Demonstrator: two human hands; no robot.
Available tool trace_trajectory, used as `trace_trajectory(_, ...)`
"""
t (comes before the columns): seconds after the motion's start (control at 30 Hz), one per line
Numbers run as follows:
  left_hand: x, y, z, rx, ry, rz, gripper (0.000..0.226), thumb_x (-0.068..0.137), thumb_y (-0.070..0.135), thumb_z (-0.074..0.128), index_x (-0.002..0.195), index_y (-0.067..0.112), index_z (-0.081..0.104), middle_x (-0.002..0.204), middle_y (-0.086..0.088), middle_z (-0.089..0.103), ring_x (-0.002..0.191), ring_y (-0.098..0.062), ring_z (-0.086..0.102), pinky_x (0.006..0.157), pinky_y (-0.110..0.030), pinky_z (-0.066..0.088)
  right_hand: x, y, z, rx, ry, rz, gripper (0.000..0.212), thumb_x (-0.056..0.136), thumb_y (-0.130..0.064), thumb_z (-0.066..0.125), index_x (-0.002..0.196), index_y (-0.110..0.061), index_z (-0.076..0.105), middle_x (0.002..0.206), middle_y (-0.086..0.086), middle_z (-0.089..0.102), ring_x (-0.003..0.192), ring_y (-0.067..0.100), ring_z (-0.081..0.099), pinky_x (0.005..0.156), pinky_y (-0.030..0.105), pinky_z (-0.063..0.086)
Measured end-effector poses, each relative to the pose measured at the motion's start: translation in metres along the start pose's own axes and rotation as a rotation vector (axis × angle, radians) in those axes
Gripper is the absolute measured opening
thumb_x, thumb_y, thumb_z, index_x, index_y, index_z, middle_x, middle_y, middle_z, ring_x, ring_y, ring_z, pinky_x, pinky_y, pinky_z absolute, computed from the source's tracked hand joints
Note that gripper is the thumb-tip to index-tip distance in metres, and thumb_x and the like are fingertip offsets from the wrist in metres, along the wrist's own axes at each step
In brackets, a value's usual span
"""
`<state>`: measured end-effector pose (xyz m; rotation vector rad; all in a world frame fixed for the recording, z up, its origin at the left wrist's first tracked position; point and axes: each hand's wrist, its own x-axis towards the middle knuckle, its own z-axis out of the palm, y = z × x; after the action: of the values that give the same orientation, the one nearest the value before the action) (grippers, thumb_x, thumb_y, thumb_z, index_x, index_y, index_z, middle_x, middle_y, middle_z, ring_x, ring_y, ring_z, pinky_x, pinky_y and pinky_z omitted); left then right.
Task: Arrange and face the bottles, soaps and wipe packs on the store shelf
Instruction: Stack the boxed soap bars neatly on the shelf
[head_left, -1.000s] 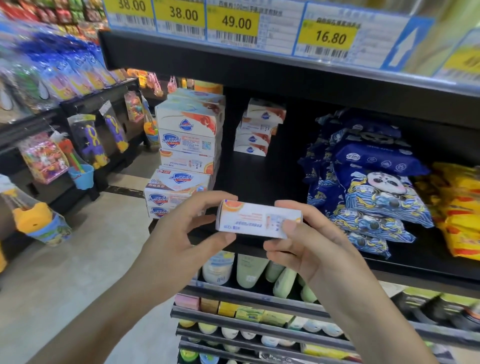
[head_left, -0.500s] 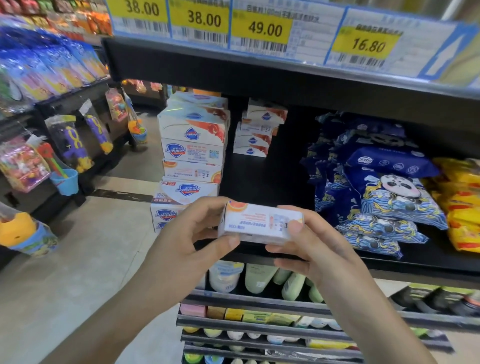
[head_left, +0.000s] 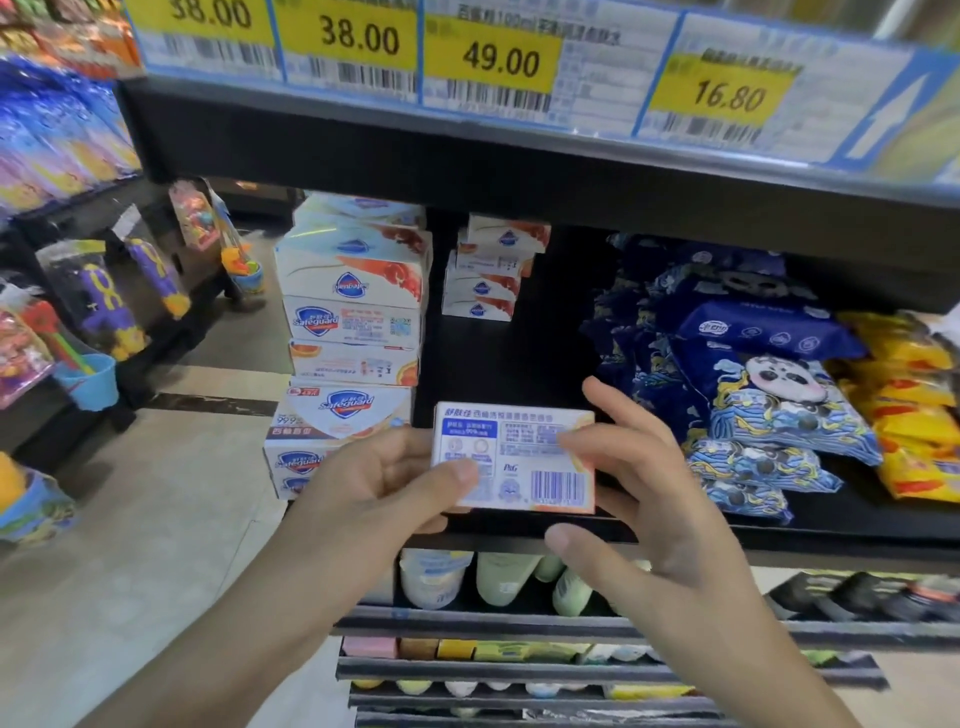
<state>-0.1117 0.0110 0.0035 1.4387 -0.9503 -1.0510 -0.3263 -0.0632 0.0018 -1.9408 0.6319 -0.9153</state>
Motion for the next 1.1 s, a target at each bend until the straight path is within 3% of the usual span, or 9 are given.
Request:
trace_trajectory(0.17,-0.002,0.006,0.009,0.002,0.028,-0.009,0.045,0.072,0.046,0.067,0.112,0.026,0.075,0.101,0.01,0.08,0.093,-0.009,0.076,0.09,-0.033,0.057,0.01,0.001,-0.01,0.04,-0.033,0.011,0.047,0.088,0.006,0.073,0.113,-0.034,0.072,0.152,-0.02,0.045,0.134,0.014,0.056,0.094,0.031,0.056)
trace_trajectory(0.3,-0.001,0.007,0.013,-0.028,0.037,-0.007,0.039,0.081,0.049,0.064,0.109,0.025,0.078,0.103,0.006,0.08,0.094,-0.014,0.077,0.092,-0.036,0.056,0.016,0.007,-0.015,0.217,-0.014,0.058,0.037,0.081,-0.001,0.077,0.108,-0.026,0.074,0.138,-0.009,0.058,0.119,0.027,0.065,0.092,0.042,0.059)
trace_trajectory(0.37,0.001,0.006,0.014,-0.074,0.067,0.0,0.031,0.087,0.056,0.072,0.1,0.029,0.081,0.101,0.0,0.081,0.093,-0.02,0.078,0.09,-0.04,0.056,0.017,0.006,-0.016,0.323,0.01,0.103,0.034,0.078,-0.004,0.077,0.106,-0.022,0.074,0.129,-0.005,0.063,0.112,0.027,0.068,0.09,0.037,0.059)
trace_trajectory(0.47,0.004,0.001,0.014,-0.102,0.11,0.023,0.04,0.07,0.068,0.063,0.097,0.044,0.08,0.102,-0.002,0.08,0.093,-0.023,0.078,0.086,-0.041,0.055,0.021,0.002,-0.019,0.443,0.029,0.206,0.034,0.076,-0.005,0.081,0.107,-0.018,0.074,0.118,0.002,0.073,0.107,0.025,0.071,0.088,0.031,0.059)
trace_trajectory(0.57,0.002,-0.004,0.014,-0.059,0.073,0.075,0.042,0.07,0.063,0.057,0.107,0.052,0.074,0.112,0.005,0.078,0.101,-0.019,0.076,0.093,-0.043,0.054,0.025,-0.003,-0.023,0.518,0.04,0.325,0.037,0.076,-0.008,0.085,0.11,-0.019,0.074,0.116,0.009,0.075,0.107,0.028,0.071,0.092,0.033,0.06)
trace_trajectory(0.7,-0.007,-0.006,0.017,0.11,0.048,0.135,0.063,0.076,0.048,0.069,0.137,0.051,0.053,0.125,0.022,0.069,0.113,-0.006,0.07,0.099,-0.036,0.053,0.032,-0.006,-0.027,0.702,0.08,0.486,0.036,0.075,-0.018,0.075,0.111,-0.016,0.077,0.108,0.016,0.074,0.084,0.029,0.072,0.075,0.03,0.062)
trace_trajectory(0.8,-0.009,-0.006,0.017,0.142,0.072,0.206,0.082,0.07,0.051,0.075,0.146,0.053,0.042,0.132,0.022,0.065,0.121,-0.005,0.065,0.098,-0.034,0.054,0.033,-0.007,-0.028,0.731,0.054,0.537,0.036,0.077,-0.02,0.073,0.113,-0.014,0.077,0.102,0.017,0.074,0.077,0.026,0.07,0.071,0.03,0.062)
trace_trajectory(0.97,-0.007,-0.006,0.019,0.192,0.089,0.359,0.062,0.084,0.029,0.076,0.136,0.054,0.053,0.139,0.017,0.063,0.132,-0.01,0.058,0.104,-0.029,0.053,0.033,-0.006,-0.028,0.744,-0.029,0.548,0.035,0.083,-0.025,0.078,0.115,-0.013,0.075,0.103,0.017,0.072,0.072,0.024,0.066,0.068,0.031,0.06)
trace_trajectory(1.1,-0.007,-0.004,0.018,0.164,0.14,0.4,0.046,0.081,0.042,0.074,0.125,0.047,0.062,0.131,0.012,0.069,0.13,-0.014,0.06,0.102,-0.04,0.053,0.031,-0.004,-0.029,0.723,-0.062,0.536,0.044,0.076,-0.039,0.08,0.112,-0.014,0.075,0.106,0.018,0.071,0.069,0.024,0.064,0.064,0.031,0.059)
